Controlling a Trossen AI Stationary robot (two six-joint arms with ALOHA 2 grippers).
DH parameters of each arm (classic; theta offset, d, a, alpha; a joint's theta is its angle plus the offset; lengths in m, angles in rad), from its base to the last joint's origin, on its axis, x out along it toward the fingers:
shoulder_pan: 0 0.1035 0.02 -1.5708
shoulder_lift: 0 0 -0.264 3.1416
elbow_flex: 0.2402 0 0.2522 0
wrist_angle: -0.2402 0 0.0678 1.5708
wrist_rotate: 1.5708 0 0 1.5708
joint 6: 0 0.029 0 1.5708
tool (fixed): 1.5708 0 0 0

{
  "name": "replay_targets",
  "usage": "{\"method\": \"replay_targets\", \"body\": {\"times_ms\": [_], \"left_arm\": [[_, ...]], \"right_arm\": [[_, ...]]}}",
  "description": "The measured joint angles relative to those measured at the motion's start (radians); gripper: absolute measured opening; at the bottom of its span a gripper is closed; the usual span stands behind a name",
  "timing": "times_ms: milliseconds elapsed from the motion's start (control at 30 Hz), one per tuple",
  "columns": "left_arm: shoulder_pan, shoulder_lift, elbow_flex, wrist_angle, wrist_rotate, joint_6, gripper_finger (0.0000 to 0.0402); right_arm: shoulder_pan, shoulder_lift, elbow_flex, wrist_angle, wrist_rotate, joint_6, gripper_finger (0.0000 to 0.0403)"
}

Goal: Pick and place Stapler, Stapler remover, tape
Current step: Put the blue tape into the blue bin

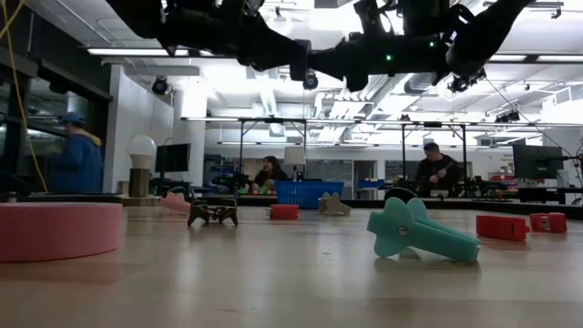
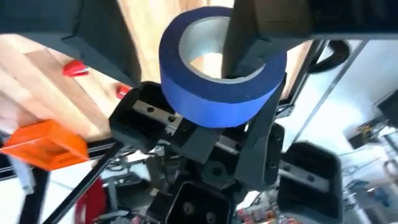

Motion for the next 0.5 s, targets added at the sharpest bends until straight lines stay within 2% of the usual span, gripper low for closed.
{"method": "replay_targets", "body": {"times_ms": [100,233,300,500], "left_arm": [[0.001,-0.017,0.000,-0.049,-0.082,0.006,0.0254],[0.002,-0.061,0.000,-0.138,-0.254,0.051,0.0275],[0.002,-0.078,0.000,-0.174,-0.333,0.056,0.0276],[0.002,-0.115,0.002,-0.286,-0.475,0.056,0.0277]], "right_arm": [[0.000,0.000,0.000,-0.016,0.068,0.000,0.0030],[-0.020,0.000,0.013,-0.097,0.133,0.014,0.0030],[-0.039,0.000,0.054,-0.206,0.143,0.032,0.0030],[-0.104,0.000,0.244,-0.610,0.145,0.076,0.0030]]}}
